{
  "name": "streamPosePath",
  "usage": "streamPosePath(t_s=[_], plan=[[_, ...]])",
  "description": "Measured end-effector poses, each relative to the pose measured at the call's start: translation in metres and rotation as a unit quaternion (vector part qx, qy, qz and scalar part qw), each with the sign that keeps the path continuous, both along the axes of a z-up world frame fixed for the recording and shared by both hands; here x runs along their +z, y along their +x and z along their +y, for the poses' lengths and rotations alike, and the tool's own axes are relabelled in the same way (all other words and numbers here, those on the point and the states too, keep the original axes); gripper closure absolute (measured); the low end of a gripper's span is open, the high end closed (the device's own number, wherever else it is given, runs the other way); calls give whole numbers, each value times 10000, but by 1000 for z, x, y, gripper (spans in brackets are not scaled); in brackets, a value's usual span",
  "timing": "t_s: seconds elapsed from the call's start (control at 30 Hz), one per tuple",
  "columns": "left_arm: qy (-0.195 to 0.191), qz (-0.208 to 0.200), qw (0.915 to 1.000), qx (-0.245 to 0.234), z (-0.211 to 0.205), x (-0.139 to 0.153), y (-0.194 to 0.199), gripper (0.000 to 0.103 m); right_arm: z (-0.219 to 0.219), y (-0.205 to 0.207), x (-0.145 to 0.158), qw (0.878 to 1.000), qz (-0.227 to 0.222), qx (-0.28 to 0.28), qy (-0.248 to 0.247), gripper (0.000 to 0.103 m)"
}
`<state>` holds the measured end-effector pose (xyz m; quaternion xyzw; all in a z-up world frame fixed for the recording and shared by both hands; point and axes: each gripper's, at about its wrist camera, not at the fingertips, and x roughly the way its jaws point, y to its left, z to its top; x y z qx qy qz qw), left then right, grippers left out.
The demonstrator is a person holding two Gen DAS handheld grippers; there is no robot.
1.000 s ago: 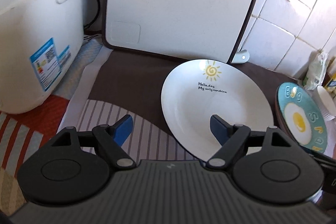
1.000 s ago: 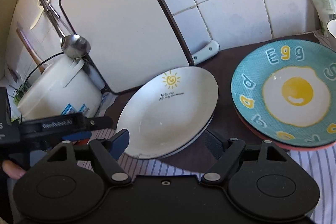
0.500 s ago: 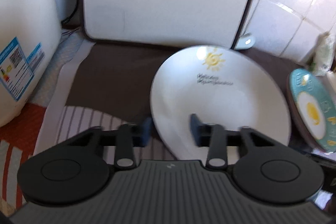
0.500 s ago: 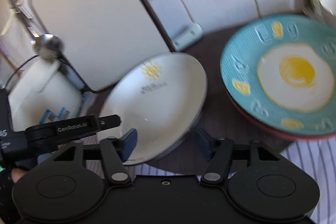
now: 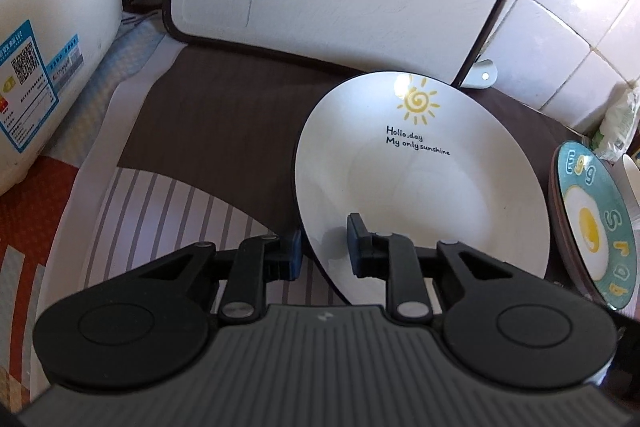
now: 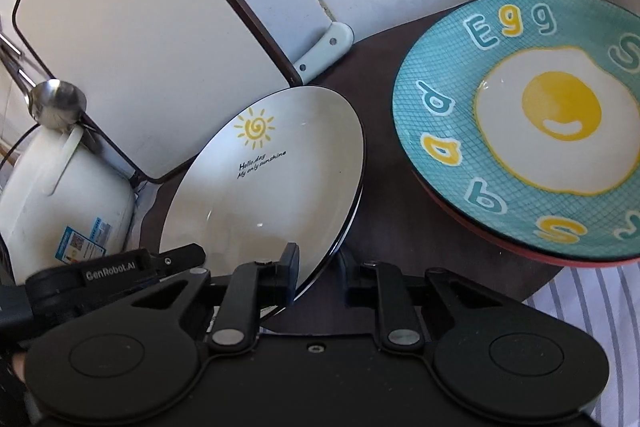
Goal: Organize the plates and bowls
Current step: 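Lift the sun plate and carry it over the Egg plate stack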
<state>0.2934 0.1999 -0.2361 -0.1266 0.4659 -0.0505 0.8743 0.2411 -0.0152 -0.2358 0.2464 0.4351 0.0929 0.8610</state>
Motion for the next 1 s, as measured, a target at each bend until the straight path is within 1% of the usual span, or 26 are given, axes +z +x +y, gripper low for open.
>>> streamPosePath(t_s=[0.23, 0.37, 0.47, 0.57, 0.67, 0.83, 1.0], plan=[[-121, 327, 9994, 38, 3, 4, 5, 85, 13, 8, 11, 9976, 94, 337, -605, 79], [-370, 367, 9986, 10, 5, 5, -3, 85, 4, 10, 20, 9976, 171, 371, -568, 79], [-559, 427, 9975, 29, 4, 7, -13, 85, -4, 11, 34, 9974, 187, 435, -541, 79], [-609, 398, 9973, -22, -2, 12, -24, 85, -12, 10, 43, 9972, 233, 484, -515, 79], [-651, 350, 9973, -49, -8, 21, -34, 85, -18, 4, 52, 9962, 188, 598, -600, 79], [-688, 231, 9973, -140, -18, 42, -50, 85, -28, -9, 67, 9958, 62, 677, -611, 79], [-689, 45, 9973, -259, -29, 70, -70, 85, -43, -27, 91, 9965, -171, 656, -484, 78]])
